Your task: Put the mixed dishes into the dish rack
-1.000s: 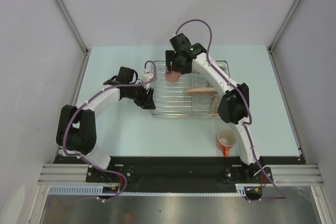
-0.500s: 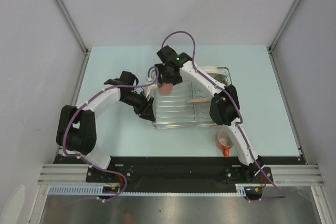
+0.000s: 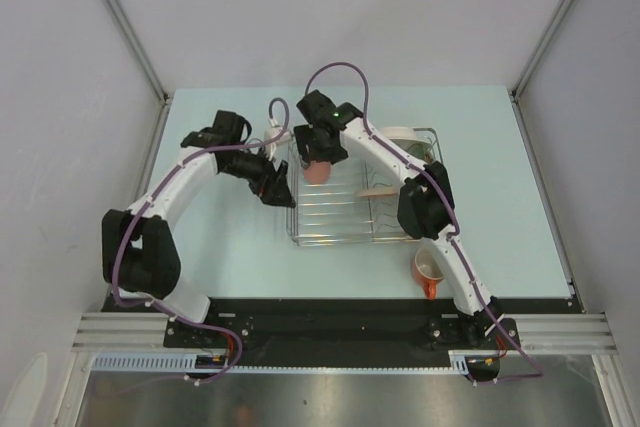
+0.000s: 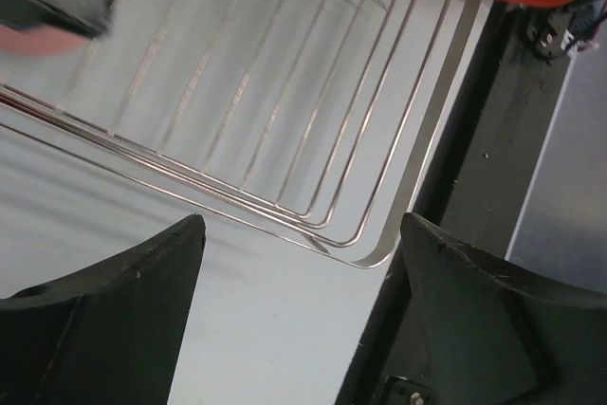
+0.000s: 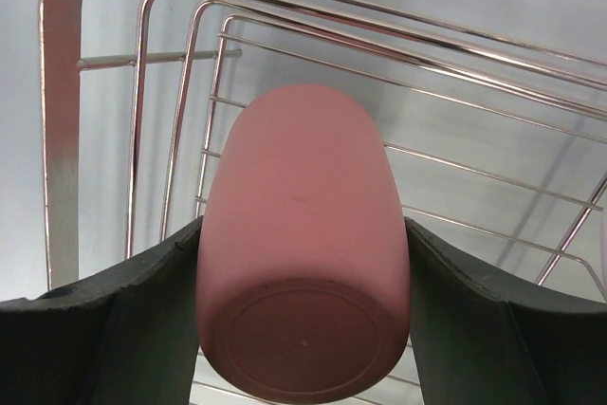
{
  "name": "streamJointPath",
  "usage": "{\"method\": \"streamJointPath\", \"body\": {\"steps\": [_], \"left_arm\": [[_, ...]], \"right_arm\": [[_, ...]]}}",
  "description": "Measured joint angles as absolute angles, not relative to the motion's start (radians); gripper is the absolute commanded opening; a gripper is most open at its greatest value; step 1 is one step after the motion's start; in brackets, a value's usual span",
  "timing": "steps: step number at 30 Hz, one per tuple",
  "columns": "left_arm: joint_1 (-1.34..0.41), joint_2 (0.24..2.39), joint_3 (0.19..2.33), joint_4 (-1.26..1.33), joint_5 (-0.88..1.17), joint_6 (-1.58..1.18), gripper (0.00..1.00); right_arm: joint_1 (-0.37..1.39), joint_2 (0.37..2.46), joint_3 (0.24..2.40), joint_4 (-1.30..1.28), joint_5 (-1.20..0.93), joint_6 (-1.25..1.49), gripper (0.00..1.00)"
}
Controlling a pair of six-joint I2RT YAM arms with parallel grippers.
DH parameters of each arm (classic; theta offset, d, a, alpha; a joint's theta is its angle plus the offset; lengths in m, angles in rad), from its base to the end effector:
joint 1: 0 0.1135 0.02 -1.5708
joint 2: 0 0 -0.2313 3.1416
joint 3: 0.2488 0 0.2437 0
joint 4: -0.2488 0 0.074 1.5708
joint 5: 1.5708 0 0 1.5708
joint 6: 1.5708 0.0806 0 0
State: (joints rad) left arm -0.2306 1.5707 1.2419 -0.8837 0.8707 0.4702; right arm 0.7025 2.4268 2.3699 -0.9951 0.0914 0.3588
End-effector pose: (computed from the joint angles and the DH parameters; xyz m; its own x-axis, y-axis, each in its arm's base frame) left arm 0.2848 -0.1302 0.2074 -0.6277 0.4472 -0.6371 0.7771 0.4075 -0.4796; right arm 0.3943 0.3242 0.1776 -0.8344 -0.2482 -0.4921 -0.3374 0.9361 0.0999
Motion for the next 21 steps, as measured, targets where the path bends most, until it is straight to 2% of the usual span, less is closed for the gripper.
{"method": "streamJointPath", "body": {"steps": [6,8,9,17,21], "left_arm": [[-0.199,1.523,1.323,-0.863,0.876,0.47,0.89],[-0.198,1.518,1.331,-0.862,0.876,0.469,0.89],[-0.198,1.517,1.332,-0.861,0.876,0.469,0.9],[-0.199,1.517,1.334,-0.854,0.871,0.456,0.9],[-0.199,1.517,1.344,-0.846,0.868,0.446,0.96]], "right_arm": [[0.709,2.428,2.37,-0.995,0.103,0.339,0.69],[0.714,2.428,2.37,-0.996,0.11,0.335,0.97],[0.715,2.428,2.37,-0.997,0.115,0.333,1.0],[0.737,2.428,2.365,-1.031,0.153,0.32,1.0],[0.745,2.427,2.355,-1.041,0.17,0.319,1.0]]}}
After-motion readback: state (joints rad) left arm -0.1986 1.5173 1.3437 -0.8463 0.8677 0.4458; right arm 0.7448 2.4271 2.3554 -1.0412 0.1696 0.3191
